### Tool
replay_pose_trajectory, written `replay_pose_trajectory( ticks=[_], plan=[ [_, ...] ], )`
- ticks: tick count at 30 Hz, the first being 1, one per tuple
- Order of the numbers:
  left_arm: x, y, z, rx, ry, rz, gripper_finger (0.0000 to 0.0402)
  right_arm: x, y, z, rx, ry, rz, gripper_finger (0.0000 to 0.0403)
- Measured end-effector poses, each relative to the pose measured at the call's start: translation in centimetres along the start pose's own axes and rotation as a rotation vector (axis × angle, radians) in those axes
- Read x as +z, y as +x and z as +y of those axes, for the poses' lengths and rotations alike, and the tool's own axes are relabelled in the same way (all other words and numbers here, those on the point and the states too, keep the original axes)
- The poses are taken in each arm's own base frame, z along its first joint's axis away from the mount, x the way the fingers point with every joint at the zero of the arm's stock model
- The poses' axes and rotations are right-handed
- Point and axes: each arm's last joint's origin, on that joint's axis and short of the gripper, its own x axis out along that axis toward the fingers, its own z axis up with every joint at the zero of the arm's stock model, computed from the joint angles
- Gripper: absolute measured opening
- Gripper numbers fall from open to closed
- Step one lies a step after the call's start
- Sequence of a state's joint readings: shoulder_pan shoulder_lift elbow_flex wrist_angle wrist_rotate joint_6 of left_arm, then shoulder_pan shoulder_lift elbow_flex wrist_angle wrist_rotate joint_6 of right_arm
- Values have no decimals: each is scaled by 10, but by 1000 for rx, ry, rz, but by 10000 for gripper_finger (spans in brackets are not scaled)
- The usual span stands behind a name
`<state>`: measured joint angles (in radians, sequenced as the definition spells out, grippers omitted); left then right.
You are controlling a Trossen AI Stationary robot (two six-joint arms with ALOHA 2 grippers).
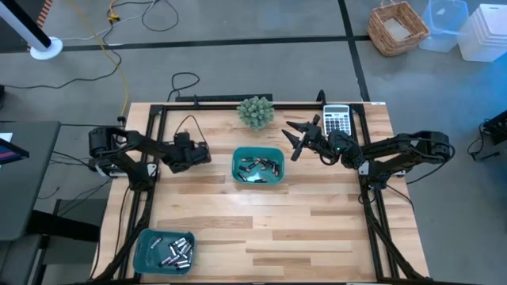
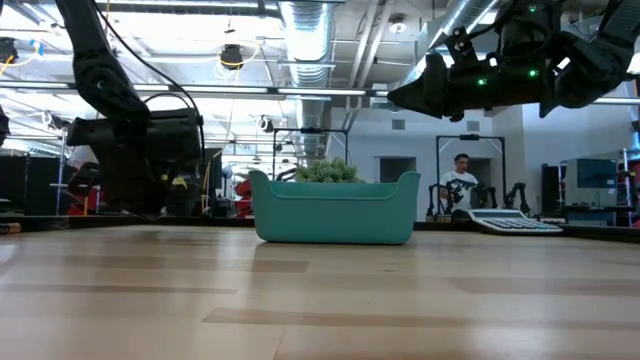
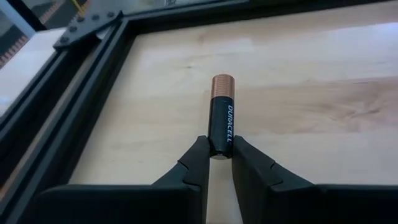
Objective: Sort batteries
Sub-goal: Put the black battery into the green bin
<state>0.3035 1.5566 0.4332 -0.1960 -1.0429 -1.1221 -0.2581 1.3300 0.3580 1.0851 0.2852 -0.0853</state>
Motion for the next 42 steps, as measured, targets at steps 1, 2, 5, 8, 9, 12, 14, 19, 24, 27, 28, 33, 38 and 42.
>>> replay_pose_trajectory(
  ticks=[1,2,5,8,9,12,14,19,24,27,28,33,38,42],
  plan=[
    [0,-1,0,-2,4,-9,44,0,0,0,0,0,0,181],
    [-1,-2,-1,-6,7,-15,43,0,0,0,0,0,0,181],
    [-2,-5,-2,-17,18,-23,42,0,0,0,0,0,0,181],
    [-4,-9,-3,-36,38,-33,42,0,0,0,0,0,0,181],
    [-5,-11,-4,-44,42,-35,42,0,0,0,0,0,0,181],
    [-7,-17,-5,-70,50,-46,42,0,0,0,0,0,0,181],
    [-9,-21,-6,-90,59,-50,42,0,0,0,0,0,0,181],
    [-14,-30,-9,-131,78,-78,42,0,0,0,0,0,0,181],
    [-14,-39,-9,-175,76,-95,42,0,0,0,0,-1,4,181],
    [-10,-46,-9,-200,67,-112,42,0,0,0,1,-1,4,181],
    [-7,-48,-8,-211,69,-118,42,0,0,0,0,-1,4,181],
    [5,-63,-8,-291,69,-150,42,0,0,0,1,-1,4,181],
    [19,-81,-10,-400,62,-199,42,0,0,0,1,-1,4,181],
    [29,-95,-14,-517,98,-226,42,0,0,0,0,-1,3,181]
  ],
)
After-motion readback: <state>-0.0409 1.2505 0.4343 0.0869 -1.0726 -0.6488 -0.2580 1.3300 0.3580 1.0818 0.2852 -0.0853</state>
